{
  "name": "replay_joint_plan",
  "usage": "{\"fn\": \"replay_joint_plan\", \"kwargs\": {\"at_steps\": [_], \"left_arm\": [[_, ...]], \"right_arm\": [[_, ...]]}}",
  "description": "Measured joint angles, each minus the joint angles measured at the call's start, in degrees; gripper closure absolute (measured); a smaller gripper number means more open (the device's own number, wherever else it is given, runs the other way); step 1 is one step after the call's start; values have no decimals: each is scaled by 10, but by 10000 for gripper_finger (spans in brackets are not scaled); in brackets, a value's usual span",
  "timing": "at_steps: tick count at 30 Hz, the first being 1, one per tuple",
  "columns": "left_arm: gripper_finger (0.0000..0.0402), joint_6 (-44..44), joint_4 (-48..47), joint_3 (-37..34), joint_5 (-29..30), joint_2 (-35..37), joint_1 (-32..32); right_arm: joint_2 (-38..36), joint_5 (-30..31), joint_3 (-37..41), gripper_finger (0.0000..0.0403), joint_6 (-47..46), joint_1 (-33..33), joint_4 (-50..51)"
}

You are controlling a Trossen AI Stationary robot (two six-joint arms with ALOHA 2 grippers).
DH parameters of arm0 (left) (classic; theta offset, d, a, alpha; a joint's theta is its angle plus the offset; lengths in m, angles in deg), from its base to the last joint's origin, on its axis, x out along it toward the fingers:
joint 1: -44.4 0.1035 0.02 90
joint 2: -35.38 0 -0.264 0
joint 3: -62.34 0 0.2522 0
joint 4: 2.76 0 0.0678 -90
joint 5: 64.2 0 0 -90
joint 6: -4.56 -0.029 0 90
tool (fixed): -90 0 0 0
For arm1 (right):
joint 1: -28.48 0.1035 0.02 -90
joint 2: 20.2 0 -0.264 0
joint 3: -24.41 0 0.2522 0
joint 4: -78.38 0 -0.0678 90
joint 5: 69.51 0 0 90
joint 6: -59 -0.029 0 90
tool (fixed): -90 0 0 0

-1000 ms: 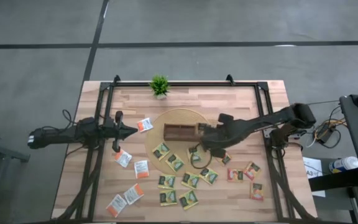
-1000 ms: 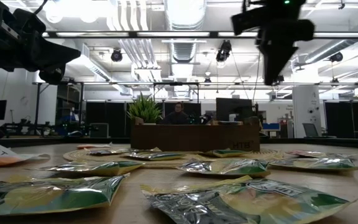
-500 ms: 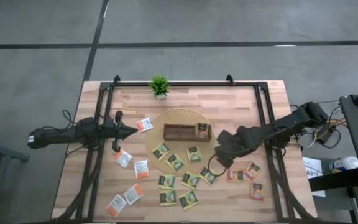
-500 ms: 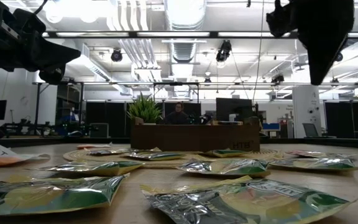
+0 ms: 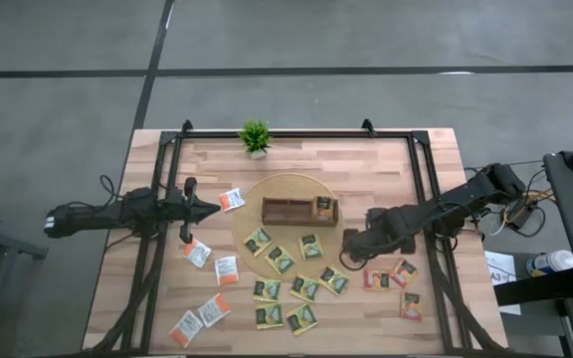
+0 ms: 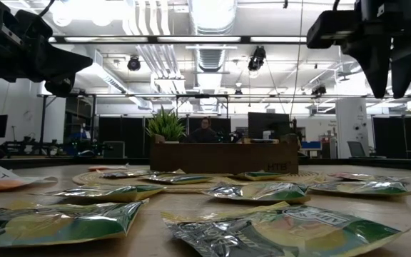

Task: Pick & Place Tea
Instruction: Put the orange tea bag into the right section of the wooden organizer

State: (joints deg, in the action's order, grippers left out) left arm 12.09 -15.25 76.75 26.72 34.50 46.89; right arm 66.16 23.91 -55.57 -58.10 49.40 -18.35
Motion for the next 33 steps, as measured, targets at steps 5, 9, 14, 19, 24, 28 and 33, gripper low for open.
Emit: {"fn": "replay_joint_plan", "kwargs": {"at_steps": [5, 9, 14, 19, 24, 28, 33], "left_arm": [[402, 0, 0, 0, 0, 0, 0], [402, 0, 0, 0, 0, 0, 0], [402, 0, 0, 0, 0, 0, 0], [402, 0, 0, 0, 0, 0, 0], [402, 0, 0, 0, 0, 0, 0], [402, 0, 0, 0, 0, 0, 0], [402, 0, 0, 0, 0, 0, 0]], "right_arm": [[0, 11, 8, 307, -86, 16, -5], [0, 11, 21, 307, -121, 26, -9], [0, 11, 36, 307, -137, 32, -21], [0, 11, 47, 307, -183, 40, -70], [25, 12, 47, 307, -166, 36, -133], [62, 2, 37, 307, -175, 37, -152], [110, -54, 20, 307, -180, 33, -152]]}}
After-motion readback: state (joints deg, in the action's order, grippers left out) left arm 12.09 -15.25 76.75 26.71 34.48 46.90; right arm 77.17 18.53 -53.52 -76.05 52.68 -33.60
